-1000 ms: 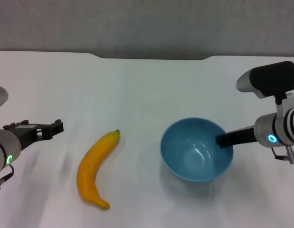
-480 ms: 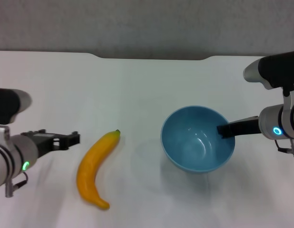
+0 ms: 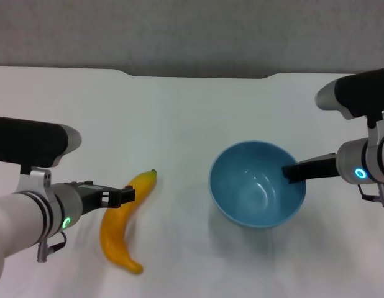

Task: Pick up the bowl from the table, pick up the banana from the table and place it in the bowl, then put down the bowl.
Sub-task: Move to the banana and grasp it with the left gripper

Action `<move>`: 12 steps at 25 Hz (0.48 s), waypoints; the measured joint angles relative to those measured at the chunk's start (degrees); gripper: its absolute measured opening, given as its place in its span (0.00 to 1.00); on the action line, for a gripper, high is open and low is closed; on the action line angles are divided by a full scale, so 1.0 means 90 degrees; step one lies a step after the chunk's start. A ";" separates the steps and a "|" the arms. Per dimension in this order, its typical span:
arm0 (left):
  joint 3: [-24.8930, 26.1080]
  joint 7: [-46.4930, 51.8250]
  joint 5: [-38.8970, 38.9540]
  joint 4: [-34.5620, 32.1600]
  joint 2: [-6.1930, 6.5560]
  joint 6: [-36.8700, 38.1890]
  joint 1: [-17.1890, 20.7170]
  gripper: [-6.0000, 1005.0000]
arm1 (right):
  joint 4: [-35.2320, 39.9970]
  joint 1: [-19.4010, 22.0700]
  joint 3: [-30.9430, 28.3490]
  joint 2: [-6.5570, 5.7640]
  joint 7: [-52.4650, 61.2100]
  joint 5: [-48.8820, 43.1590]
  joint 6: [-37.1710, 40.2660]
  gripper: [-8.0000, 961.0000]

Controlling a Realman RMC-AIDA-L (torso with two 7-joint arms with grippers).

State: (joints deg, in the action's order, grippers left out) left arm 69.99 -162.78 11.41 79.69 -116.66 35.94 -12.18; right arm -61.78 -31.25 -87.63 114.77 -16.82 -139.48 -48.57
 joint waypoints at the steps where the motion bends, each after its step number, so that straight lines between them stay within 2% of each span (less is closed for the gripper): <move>1: 0.0006 0.0000 0.0025 -0.0062 -0.0003 -0.0024 -0.0026 0.89 | 0.0000 -0.0007 0.0016 -0.0001 -0.0002 -0.0004 -0.0012 0.04; 12: 0.0067 0.0022 0.0349 -0.0888 -0.0019 -0.0251 -0.0361 0.89 | -0.0021 -0.0057 0.0130 0.0001 -0.0014 -0.0010 -0.0062 0.04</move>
State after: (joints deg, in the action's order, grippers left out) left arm 70.59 -162.57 14.55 71.70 -116.83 33.69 -15.43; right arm -61.96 -31.76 -86.47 114.78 -16.94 -139.57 -49.13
